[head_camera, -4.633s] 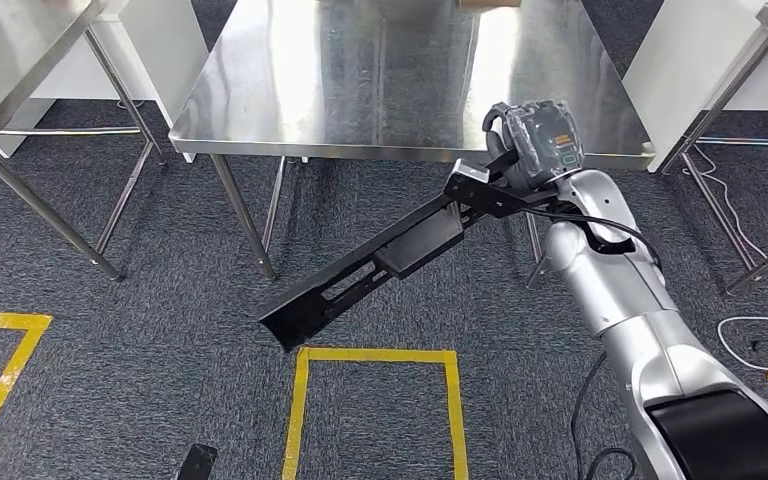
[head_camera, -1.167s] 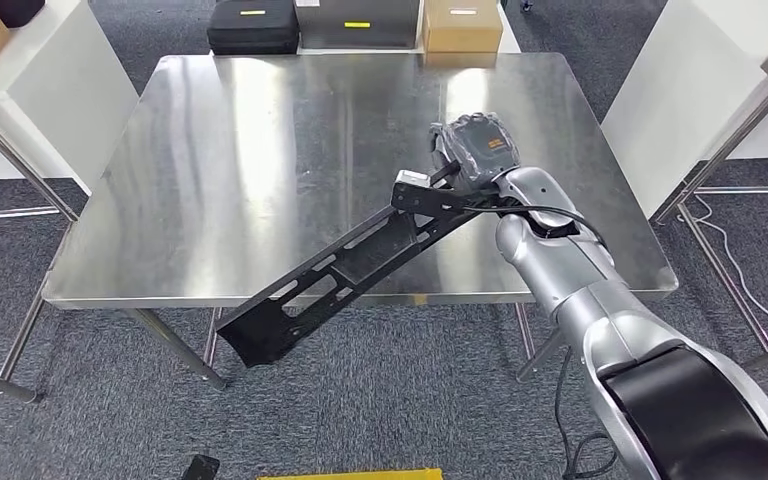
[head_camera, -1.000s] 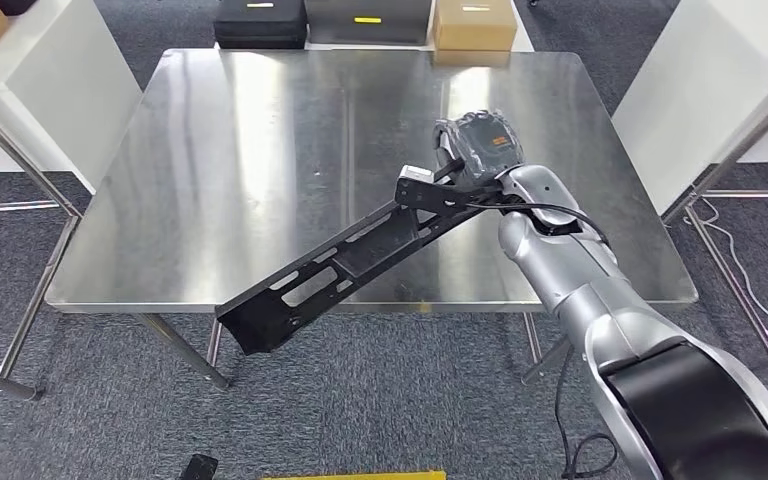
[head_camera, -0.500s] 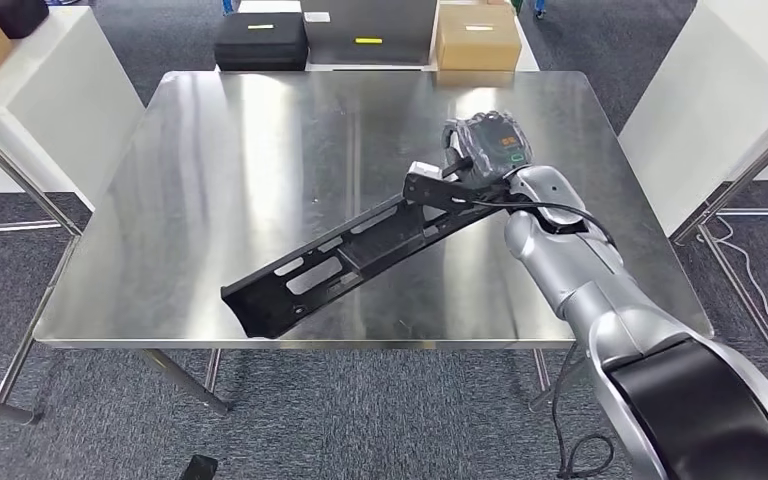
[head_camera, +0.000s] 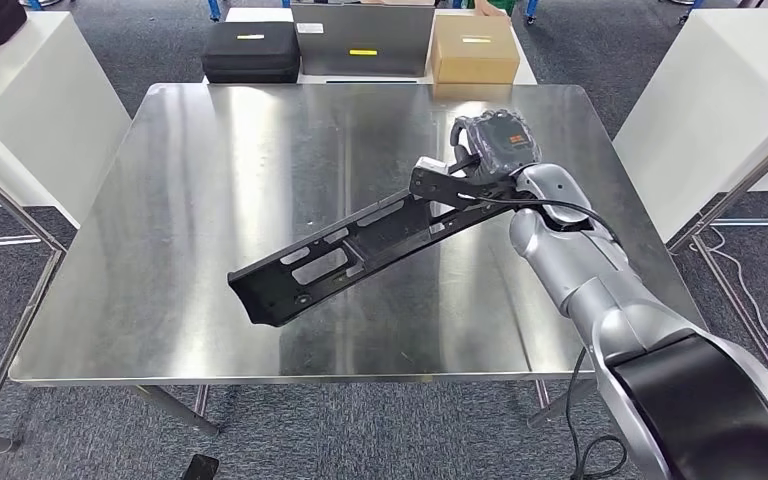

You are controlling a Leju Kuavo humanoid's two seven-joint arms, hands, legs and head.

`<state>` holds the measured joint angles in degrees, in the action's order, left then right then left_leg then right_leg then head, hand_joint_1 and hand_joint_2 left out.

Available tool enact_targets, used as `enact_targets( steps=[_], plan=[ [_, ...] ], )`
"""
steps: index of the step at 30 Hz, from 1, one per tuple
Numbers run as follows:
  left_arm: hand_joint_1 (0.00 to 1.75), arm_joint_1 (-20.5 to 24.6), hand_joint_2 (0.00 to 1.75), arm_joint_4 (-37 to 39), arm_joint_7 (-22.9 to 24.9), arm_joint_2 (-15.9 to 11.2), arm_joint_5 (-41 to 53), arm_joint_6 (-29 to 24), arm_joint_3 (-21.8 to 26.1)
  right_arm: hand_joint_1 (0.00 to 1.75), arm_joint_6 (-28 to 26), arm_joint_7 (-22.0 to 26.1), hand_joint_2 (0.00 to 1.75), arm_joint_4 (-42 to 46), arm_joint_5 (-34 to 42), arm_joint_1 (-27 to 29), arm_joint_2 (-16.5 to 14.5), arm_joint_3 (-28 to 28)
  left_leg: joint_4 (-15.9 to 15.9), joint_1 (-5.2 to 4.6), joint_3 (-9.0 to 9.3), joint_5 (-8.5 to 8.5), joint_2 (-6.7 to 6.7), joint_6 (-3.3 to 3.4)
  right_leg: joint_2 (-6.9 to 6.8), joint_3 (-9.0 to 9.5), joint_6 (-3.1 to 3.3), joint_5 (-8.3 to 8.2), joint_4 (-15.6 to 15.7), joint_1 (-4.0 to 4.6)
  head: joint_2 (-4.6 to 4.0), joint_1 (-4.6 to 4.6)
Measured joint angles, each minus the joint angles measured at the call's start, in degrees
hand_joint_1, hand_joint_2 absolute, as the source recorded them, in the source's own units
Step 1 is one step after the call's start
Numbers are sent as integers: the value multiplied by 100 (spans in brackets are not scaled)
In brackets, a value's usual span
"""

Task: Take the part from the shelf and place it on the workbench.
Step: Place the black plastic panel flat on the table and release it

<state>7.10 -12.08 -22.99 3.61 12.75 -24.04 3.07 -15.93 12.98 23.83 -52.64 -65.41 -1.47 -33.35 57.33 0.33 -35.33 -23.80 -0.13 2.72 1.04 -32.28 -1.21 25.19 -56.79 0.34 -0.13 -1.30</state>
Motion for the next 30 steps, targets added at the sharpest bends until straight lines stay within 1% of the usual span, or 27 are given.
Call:
enact_targets(
  steps=[1, 2, 3, 5, 6, 7, 8, 9, 10, 11, 12, 13, 14, 16, 17, 19, 21, 26, 29, 30],
  plan=[
    [0, 3, 175, -2, -32, 5, -17, 3, 9, 175, -1, -3, 175, -4, -3, -10, 11, 12, -9, 4, 39, 1, -1, 28, -10, -60, -22, 38, -140, -2, 0, 3],
    [0, 8, 175, -3, -82, 10, -42, 0, 24, 175, -1, -5, 175, -9, -7, -17, 21, 24, -16, 9, 76, -1, -4, 53, -22, -192, -32, 103, -376, -12, 0, 7],
    [0, 12, 175, -4, -161, 13, -79, -18, 47, 175, -1, -8, 175, -15, -17, -16, 29, 32, -21, 11, 98, -14, -4, 72, -33, -403, -30, 202, -736, -26, 0, 6],
    [0, 20, 175, -6, -367, 25, -153, -100, 117, 175, -4, 0, 175, -38, -52, 18, 47, 41, -20, 9, 127, -54, -16, 100, -40, -900, -18, 436, -1509, -35, 0, 11],
    [0, 21, 175, -6, -459, 36, -178, -144, 152, 175, -7, 6, 175, -52, -71, 48, 60, 43, -20, 7, 146, -77, -27, 105, -40, -1071, -24, 495, -1710, -34, 0, 13],
    [0, 21, 175, -7, -525, 46, -191, -175, 184, 175, -9, 13, 175, -66, -86, 74, 73, 45, -20, 3, 174, -102, -38, 104, -40, -1130, -39, 452, -1678, -34, 0, 16],
    [0, 21, 175, -7, -561, 55, -197, -192, 206, 175, -12, 18, 175, -76, -93, 88, 85, 48, -20, -3, 208, -128, -48, 98, -42, -1064, -64, 300, -1406, -32, 0, 15],
    [0, 22, 175, -7, -578, 62, -198, -201, 221, 175, -15, 21, 175, -82, -98, 88, 93, 51, -22, -8, 245, -155, -53, 90, -47, -910, -79, 80, -974, -25, 0, 17],
    [0, 25, 175, -7, -589, 72, -201, -205, 236, 175, -19, 25, 175, -86, -102, 81, 99, 54, -19, -20, 278, -185, -56, 74, -59, -742, -73, -135, -507, -12, 0, 15],
    [0, 29, 175, -7, -594, 81, -202, -208, 249, 175, -23, 28, 175, -87, -103, 70, 103, 56, -22, -29, 303, -214, -60, 53, -70, -614, -42, -271, -156, 3, 0, 10],
    [0, 36, 175, -8, -600, 92, -204, -213, 262, 175, -31, 32, 175, -89, -105, 61, 105, 57, -37, -38, 316, -240, -61, 25, -77, -520, 1, -347, 61, 26, 0, 10],
    [0, 42, 175, -8, -618, 100, -202, -225, 274, 175, -42, 44, 175, -91, -118, 58, 104, 56, -33, -52, 318, -261, -60, 26, -78, -475, 11, -420, 153, 18, 0, 8],
    [0, 47, 175, -9, -649, 103, -193, -249, 282, 175, -57, 63, 175, -92, -134, 58, 105, 55, -41, -55, 319, -266, -56, 56, -74, -447, 4, -460, 169, 11, 0, 2],
    [0, 56, 175, -9, -806, 111, -109, -409, 285, 175, -145, 165, 175, -97, -171, 64, 111, 54, -37, -54, 321, -263, -40, 118, -61, -414, -42, -569, 197, -9, 0, -8],
    [0, 65, 175, -11, -927, 119, -52, -546, 284, 175, -212, 216, 175, -100, -172, 70, 113, 55, -53, -44, 330, -260, -33, 125, -54, -416, -29, -550, 193, 4, 0, -15],
    [0, 94, 175, -16, -1174, 146, 28, -825, 284, 175, -362, 276, 175, -115, -145, 91, 107, 66, -79, -36, 346, -272, -21, 96, -40, -420, -2, -536, 190, 12, 0, -17],
    [0, 135, 175, -22, -1307, 176, 58, -967, 284, 175, -471, 291, 175, -148, -99, 113, 102, 95, -106, -32, 359, -281, -13, 66, -36, -418, 17, -524, 190, 17, 0, -14],
    [0, 187, 175, -34, -1351, 220, 144, -1030, 284, 175, -522, 426, 175, -276, 44, 209, 63, 203, -129, -20, 369, -280, -4, 8, -28, -418, 41, -519, 189, 26, 0, -14],
    [0, 189, 175, -36, -1370, 226, 148, -1020, 285, 44, -576, 479, 175, -343, 123, 325, 14, 296, -131, -12, 372, -274, -4, -33, -27, -419, 60, -521, 188, 35, 0, -12],
    [0, 188, 175, -36, -1371, 227, 148, -1018, 286, 0, -597, 486, 175, -360, 115, 357, 0, 317, -131, -12, 372, -273, -4, -36, -28, -419, 62, -521, 188, 37, 0, -12]
  ],
)
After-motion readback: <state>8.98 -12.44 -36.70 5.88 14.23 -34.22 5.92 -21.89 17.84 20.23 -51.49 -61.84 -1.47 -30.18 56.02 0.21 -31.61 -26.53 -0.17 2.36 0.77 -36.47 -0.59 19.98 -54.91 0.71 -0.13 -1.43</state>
